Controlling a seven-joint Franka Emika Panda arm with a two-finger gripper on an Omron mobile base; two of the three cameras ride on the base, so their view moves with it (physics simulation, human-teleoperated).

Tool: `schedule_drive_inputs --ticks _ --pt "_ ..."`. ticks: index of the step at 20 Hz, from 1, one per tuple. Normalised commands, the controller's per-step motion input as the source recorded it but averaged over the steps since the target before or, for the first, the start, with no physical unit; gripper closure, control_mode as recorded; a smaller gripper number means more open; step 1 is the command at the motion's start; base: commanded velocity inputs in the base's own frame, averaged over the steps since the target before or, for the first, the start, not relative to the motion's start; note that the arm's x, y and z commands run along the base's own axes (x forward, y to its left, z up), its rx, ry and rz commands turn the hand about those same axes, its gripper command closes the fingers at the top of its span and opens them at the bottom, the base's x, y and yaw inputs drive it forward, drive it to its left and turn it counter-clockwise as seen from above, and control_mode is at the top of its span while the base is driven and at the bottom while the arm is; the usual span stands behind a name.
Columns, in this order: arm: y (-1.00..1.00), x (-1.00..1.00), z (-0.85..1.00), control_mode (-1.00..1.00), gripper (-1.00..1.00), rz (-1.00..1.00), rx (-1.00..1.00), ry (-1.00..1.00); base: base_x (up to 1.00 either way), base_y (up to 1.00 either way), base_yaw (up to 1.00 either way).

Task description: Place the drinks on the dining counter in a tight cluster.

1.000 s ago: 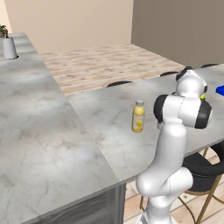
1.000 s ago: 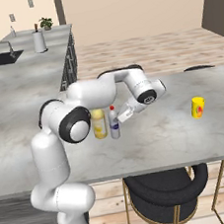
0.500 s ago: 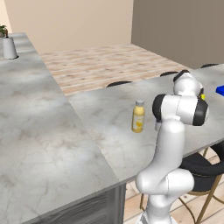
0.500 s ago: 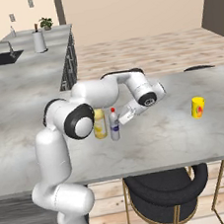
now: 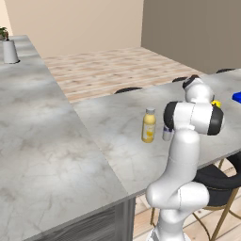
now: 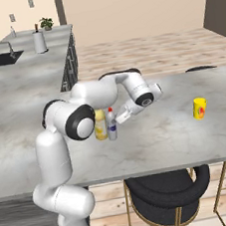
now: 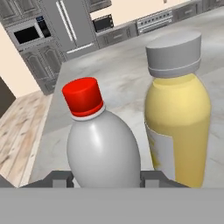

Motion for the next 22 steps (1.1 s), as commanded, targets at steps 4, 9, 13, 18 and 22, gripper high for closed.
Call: schedule_drive_inputs --ticks 4,9,13,18,22 --pt "0.02 0.2 -0.05 -1.0 1.0 0.0 0.0 0.0 0.0 0.0 0.0" --pt "0.01 0.2 -0.16 -1.0 1.0 0.0 0.0 0.0 0.0 0.0 0.0" --pt "0.0 0.12 -0.37 -1.0 1.0 0.0 0.0 0.0 0.0 0.0 0.0" --pt "0.0 0.08 -0.38 -1.0 1.0 0.0 0.0 -0.02 0.0 0.0 0.0" --pt "0.0 0.01 -0.32 -1.0 1.0 0.0 0.0 -0.04 0.0 0.0 0.0"
